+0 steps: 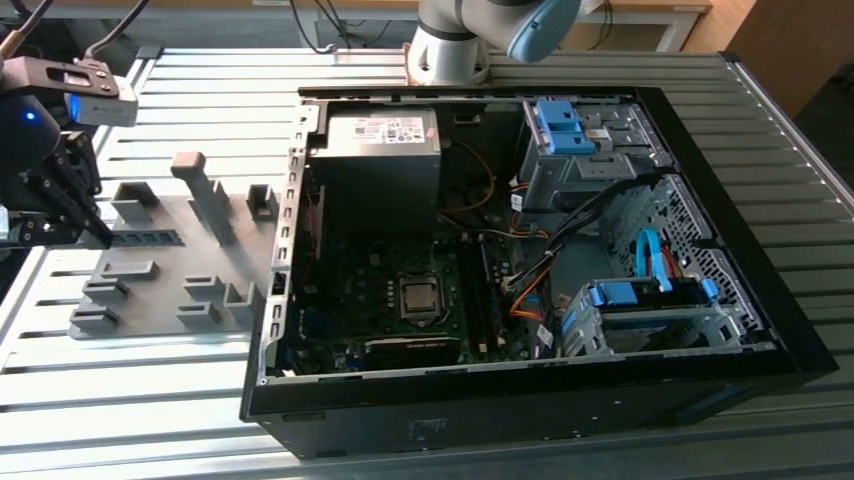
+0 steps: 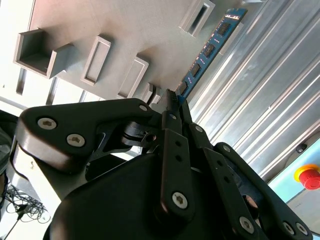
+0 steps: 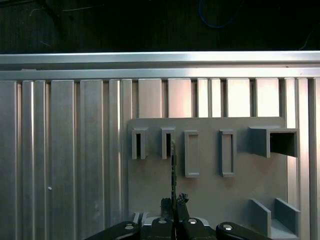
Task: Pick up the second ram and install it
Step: 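Pick up the second ram and move it above second insertion slot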
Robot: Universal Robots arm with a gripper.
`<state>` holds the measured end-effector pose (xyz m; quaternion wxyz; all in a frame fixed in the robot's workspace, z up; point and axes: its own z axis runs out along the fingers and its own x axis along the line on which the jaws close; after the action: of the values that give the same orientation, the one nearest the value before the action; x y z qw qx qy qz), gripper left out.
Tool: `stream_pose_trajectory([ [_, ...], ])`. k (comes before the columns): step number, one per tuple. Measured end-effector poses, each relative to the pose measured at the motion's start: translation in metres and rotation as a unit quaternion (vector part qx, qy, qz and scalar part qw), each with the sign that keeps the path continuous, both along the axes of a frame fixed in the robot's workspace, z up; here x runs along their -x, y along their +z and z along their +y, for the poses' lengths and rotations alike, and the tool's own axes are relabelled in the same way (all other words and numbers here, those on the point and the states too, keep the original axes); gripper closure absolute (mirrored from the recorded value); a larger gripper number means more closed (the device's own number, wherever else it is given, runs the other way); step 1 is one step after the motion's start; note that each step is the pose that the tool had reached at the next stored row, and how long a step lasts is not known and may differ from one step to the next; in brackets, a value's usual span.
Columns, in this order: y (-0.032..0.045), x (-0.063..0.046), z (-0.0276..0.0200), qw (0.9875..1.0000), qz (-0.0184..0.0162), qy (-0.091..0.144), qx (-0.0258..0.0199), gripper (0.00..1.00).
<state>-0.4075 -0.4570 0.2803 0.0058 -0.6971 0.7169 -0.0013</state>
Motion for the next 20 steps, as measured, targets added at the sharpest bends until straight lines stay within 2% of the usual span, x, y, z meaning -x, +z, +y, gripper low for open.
stream_pose_trajectory([
  [20, 0.0043, 0.0000, 0.0000, 1.0000, 0.0000, 0.000, 0.0000, 0.86],
])
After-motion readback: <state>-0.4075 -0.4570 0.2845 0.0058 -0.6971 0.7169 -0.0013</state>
